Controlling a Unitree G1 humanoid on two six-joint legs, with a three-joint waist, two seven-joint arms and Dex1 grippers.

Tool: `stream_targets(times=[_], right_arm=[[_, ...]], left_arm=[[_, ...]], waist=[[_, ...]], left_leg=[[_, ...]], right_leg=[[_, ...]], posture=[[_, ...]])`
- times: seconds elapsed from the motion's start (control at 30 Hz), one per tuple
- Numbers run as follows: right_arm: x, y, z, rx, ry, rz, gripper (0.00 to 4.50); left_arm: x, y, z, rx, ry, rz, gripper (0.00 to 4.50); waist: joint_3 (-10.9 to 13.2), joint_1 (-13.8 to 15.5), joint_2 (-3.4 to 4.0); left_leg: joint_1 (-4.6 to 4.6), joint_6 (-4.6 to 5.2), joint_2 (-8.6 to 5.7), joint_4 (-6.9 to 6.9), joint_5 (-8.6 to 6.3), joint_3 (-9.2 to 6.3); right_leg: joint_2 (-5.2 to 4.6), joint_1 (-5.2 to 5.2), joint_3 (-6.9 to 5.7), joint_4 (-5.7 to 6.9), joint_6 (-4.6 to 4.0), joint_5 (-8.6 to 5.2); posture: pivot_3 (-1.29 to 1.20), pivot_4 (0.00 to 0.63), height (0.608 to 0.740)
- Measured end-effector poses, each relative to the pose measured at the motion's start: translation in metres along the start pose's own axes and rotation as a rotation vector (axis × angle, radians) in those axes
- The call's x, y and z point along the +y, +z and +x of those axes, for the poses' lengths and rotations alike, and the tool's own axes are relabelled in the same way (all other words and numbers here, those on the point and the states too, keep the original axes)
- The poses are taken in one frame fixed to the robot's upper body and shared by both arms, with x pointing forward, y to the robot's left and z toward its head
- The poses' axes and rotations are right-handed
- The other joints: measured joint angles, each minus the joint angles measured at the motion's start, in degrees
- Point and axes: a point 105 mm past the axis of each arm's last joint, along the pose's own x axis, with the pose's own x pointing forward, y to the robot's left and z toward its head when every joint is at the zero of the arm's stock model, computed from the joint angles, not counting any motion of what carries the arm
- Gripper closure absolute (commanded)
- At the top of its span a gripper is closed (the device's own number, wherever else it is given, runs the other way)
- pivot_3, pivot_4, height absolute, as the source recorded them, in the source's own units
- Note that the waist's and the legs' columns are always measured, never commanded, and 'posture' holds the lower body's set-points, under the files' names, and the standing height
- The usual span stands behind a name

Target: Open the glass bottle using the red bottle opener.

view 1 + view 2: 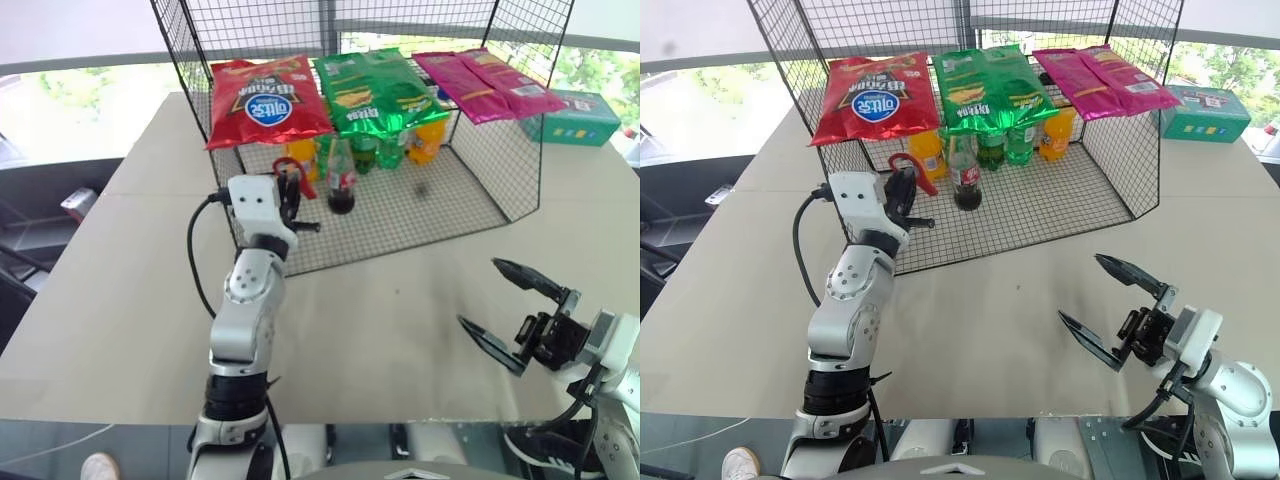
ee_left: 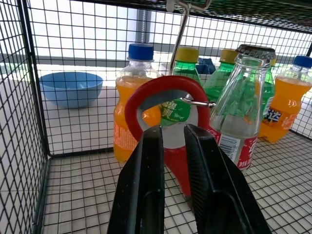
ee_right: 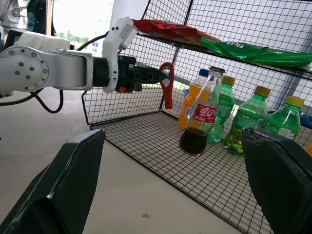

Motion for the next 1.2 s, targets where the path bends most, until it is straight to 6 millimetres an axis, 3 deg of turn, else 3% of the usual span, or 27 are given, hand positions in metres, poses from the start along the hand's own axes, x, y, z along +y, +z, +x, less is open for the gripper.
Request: stream_targets(times=[0.43, 0.53, 0.63, 0.73, 0.77, 1.2], right_arm=[[0.000, -0.001, 0.001, 0.002, -0.013, 0.005, 0.00], [0.000, -0.001, 0.001, 0.003, -0.015, 0.006, 0.00], [-0.001, -0.001, 0.001, 0.005, -0.018, 0.008, 0.00], [-0.001, -0.002, 0.001, 0.007, -0.022, 0.008, 0.00], [-0.001, -0.002, 0.001, 0.007, -0.022, 0.008, 0.00], [-0.002, -0.002, 0.002, 0.010, -0.029, 0.007, 0.00]], left_arm=[[0.004, -0.003, 0.001, 0.026, 0.052, 0.015, 3.77], [0.004, -0.001, 0.000, 0.023, 0.056, 0.010, 2.98], [0.006, 0.001, -0.001, 0.017, 0.064, 0.017, 1.82], [0.008, 0.001, -0.001, 0.018, 0.070, 0.030, 0.29], [0.008, 0.001, -0.001, 0.018, 0.072, 0.034, 0.09], [0.011, 0.004, 0.005, 0.006, 0.084, 0.052, 0.09]], waist=[[0.00, -0.01, 0.00], [0.00, -0.02, 0.00], [0.00, 0.00, 0.00], [0.00, 0.00, 0.00], [0.00, 0.00, 0.00], [0.00, 0.00, 0.00]], left_leg=[[0.00, 0.00, 0.00, 0.00, 0.00, 0.00], [0.00, 0.00, 0.01, 0.00, 0.00, 0.00], [0.00, 0.00, 0.01, 0.00, 0.00, -0.01], [0.01, 0.00, 0.01, 0.00, 0.00, 0.00], [0.00, 0.00, 0.00, 0.00, 0.00, 0.00], [0.00, 0.00, 0.00, 0.00, 0.00, 0.00]], right_leg=[[0.00, 0.00, 0.00, 0.00, 0.00, 0.00], [0.00, 0.00, 0.00, 0.00, 0.01, 0.01], [0.00, 0.00, 0.00, 0.00, 0.01, 0.01], [0.00, 0.00, 0.00, 0.01, -0.01, 0.00], [0.00, 0.00, 0.00, 0.01, 0.00, 0.00], [0.00, 0.00, 0.00, 0.00, 0.01, 0.01]], posture=[[0.00, 0.150, 0.740], [0.00, 0.150, 0.740], [0.00, 0.150, 0.740], [0.00, 0.150, 0.740], [0.00, 0.150, 0.740], [0.00, 0.150, 0.740]])
